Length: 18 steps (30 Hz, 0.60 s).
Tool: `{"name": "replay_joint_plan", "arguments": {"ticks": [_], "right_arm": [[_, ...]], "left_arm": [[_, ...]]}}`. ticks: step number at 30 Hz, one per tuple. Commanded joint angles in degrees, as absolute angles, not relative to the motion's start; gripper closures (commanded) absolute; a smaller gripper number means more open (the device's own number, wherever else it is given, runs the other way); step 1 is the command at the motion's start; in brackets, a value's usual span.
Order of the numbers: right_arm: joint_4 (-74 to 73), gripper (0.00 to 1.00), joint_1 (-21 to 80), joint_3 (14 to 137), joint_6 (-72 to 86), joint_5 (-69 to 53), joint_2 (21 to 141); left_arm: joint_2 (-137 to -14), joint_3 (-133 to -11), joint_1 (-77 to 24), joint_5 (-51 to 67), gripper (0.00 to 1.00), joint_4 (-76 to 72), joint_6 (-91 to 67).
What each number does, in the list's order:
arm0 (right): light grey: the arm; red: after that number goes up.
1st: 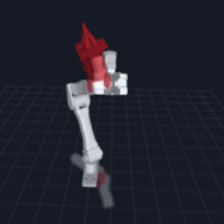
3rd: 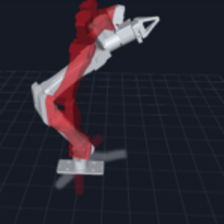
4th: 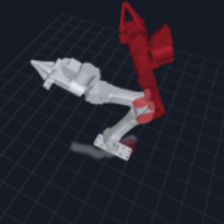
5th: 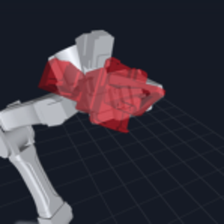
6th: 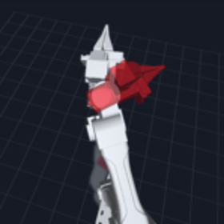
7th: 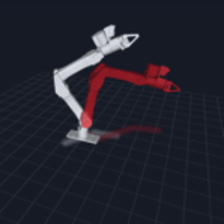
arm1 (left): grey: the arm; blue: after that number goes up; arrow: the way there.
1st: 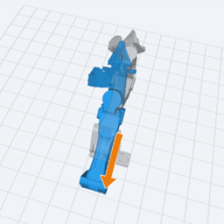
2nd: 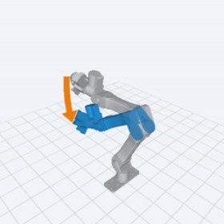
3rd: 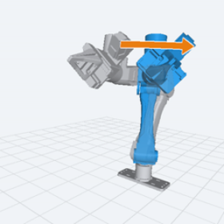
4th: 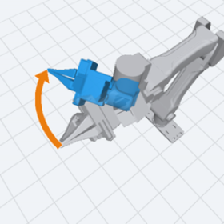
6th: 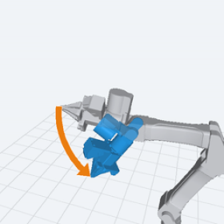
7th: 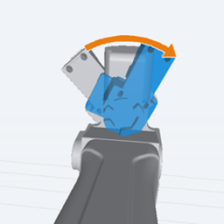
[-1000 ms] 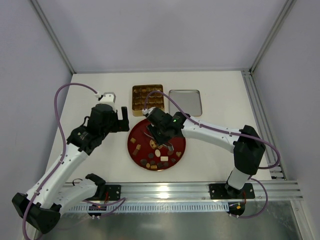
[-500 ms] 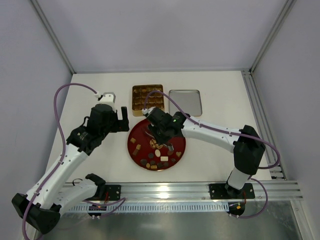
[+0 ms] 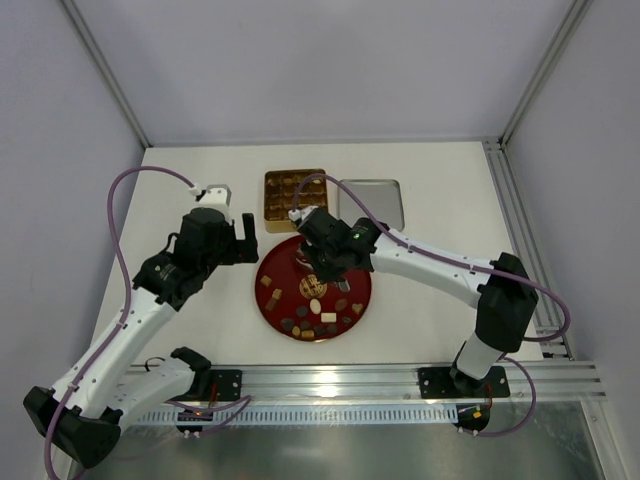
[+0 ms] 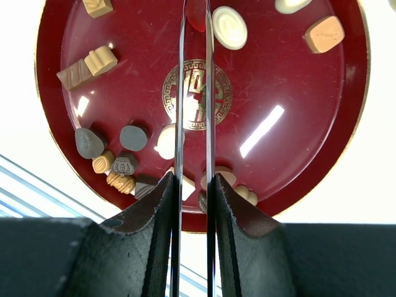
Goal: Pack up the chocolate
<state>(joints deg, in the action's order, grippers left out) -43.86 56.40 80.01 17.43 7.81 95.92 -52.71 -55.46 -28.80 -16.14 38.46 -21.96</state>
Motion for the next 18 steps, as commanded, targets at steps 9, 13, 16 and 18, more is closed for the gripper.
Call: {"name": "replay_joint_plan", "arguments": {"ticks": [9, 13, 16, 18], "right_arm": [[-44.8, 0.7, 55.8, 83.1, 17.1, 9.3, 90.4], [-45.7, 0.69, 54.6, 84.9, 15.8, 9.4, 90.3], [-46.1, 0.69, 52.9, 86.9, 15.2, 9.4, 90.5], [-45.9, 0.69, 51.3, 88.6, 14.7, 9.1, 90.6]], "left_arm": [[-51.7, -55.5, -28.7, -17.4, 0.0, 37.5, -21.4], [-51.7, -55.4, -28.7, -17.3, 0.0, 37.5, -21.4], [-51.8, -55.5, -28.7, -17.3, 0.0, 37.4, -21.4], [-51.7, -55.4, -28.7, -17.3, 0.0, 37.4, -21.4]]}}
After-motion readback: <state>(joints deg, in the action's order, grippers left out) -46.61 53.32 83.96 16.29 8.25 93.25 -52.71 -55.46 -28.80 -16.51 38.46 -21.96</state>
